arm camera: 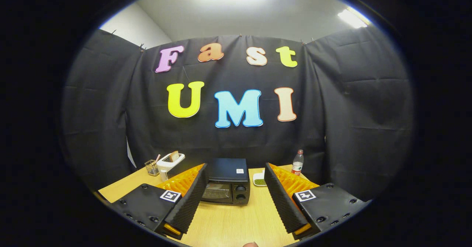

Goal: Open the toaster oven, put the food inside, and close the toaster oven door.

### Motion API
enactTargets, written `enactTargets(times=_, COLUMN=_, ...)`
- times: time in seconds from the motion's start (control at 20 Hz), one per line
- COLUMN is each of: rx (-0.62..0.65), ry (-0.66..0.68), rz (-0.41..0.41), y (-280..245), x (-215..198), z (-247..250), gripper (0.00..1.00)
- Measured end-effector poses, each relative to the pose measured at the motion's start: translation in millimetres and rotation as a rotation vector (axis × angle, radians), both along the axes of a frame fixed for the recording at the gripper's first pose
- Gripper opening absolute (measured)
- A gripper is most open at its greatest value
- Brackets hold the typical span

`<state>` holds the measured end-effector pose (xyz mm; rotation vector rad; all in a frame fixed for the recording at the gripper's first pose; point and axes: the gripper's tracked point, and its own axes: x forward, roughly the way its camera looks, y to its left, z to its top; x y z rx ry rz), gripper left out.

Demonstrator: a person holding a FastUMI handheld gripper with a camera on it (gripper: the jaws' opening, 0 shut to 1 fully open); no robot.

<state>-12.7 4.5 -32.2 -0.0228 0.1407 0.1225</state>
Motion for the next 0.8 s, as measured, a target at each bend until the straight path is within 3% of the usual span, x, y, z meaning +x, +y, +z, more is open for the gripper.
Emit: enactTargets(times=0.8, rx=0.021, ry=-0.011, rz=0.030, y=11.2, x=-4.1, z=3.3, gripper=0.96)
